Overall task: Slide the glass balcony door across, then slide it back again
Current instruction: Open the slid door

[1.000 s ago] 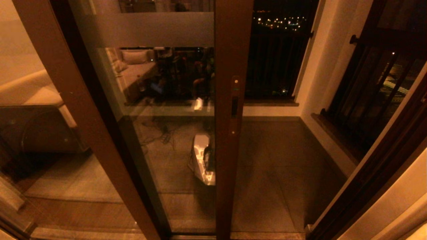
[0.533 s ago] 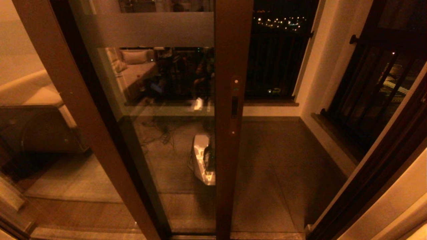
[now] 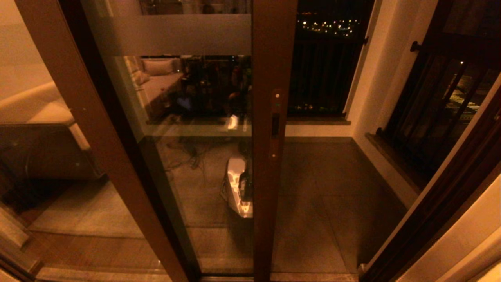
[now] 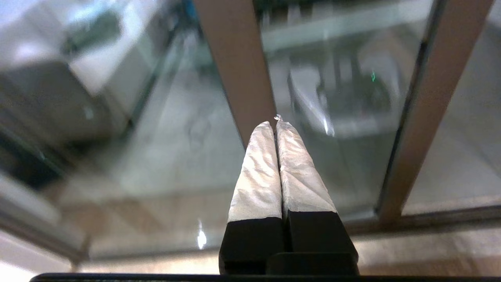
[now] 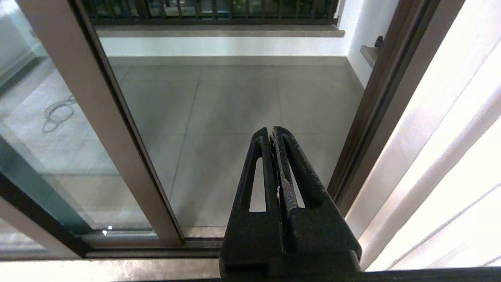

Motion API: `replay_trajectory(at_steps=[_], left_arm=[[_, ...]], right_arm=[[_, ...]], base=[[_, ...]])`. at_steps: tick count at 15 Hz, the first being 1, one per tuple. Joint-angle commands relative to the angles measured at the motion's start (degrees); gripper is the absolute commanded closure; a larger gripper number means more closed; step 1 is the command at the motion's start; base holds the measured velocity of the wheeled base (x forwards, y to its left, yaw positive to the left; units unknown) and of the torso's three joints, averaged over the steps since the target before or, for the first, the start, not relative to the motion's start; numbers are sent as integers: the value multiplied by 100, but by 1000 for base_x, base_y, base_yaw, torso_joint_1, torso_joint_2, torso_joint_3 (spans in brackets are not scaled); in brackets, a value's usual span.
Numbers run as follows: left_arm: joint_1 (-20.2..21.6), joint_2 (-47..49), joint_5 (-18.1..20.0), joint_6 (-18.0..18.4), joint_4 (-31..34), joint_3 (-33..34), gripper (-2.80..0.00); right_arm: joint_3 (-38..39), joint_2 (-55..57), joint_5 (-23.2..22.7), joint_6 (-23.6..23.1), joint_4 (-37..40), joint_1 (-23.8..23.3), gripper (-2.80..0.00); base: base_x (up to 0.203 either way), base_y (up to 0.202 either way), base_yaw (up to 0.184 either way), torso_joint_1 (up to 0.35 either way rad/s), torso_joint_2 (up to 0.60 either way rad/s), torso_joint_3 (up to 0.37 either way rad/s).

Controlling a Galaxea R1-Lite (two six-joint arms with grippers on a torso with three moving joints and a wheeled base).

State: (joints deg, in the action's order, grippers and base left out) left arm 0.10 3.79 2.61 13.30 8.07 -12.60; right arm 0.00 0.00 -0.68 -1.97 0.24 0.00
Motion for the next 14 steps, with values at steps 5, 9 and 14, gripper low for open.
replay_trajectory(at_steps=[5, 9, 14], left_arm=[[18, 2846, 656, -151, -55, -2797, 0], [-619, 4679, 1311, -707, 399, -4513, 0], [-3489, 6746, 197, -2074, 1176, -5976, 0]], right_arm=[[0, 0, -2, -5, 2, 0, 0], [0, 0, -2, -5, 2, 0, 0], [0, 0, -2, -5, 2, 0, 0]], base=[[0, 0, 0, 0, 0, 0], [0, 0, 0, 0, 0, 0], [0, 0, 0, 0, 0, 0]])
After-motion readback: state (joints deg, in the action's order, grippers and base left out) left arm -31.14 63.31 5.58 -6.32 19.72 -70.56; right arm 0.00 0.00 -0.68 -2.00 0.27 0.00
